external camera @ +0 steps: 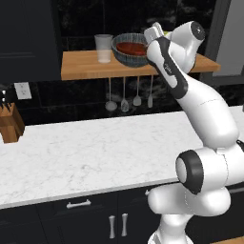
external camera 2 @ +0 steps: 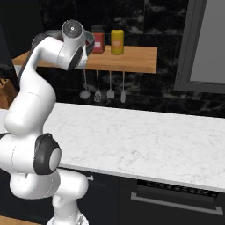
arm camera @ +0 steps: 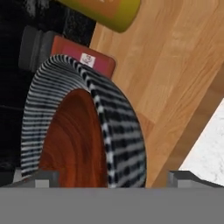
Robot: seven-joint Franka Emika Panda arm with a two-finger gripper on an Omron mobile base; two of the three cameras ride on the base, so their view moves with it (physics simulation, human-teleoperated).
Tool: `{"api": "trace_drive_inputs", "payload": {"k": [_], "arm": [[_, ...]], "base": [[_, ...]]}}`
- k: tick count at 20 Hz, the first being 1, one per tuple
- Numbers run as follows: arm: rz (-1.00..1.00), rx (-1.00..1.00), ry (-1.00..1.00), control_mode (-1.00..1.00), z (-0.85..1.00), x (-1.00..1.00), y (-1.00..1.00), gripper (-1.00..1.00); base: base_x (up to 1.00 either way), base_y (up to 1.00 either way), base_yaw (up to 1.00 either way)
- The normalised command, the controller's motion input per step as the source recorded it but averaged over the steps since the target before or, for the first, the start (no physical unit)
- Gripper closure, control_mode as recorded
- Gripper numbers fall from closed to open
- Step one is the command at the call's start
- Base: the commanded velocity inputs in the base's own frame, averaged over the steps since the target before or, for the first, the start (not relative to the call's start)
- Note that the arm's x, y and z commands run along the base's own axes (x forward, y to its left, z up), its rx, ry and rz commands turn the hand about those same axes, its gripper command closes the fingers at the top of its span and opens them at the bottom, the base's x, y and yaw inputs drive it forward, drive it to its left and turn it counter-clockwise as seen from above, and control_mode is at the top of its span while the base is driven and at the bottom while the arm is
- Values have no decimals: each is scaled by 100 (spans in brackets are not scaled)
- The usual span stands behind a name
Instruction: Pick up the bowls on the counter and stack them on top of one another in the open cabinet. Place the smaller bowl on top of the larger bowl.
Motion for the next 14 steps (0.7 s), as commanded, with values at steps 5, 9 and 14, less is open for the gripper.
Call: {"api": "trace_drive_inputs", "payload": {"k": [5,9,14], "arm": [[0,0,-17,-100,0,-76,-2,-100],[0,1,-8,-100,0,-100,-18,-100],[0,0,0,-100,-2,-100,-19,-100]], "base": [[0,0,0],[0,0,0],[0,0,0]]}}
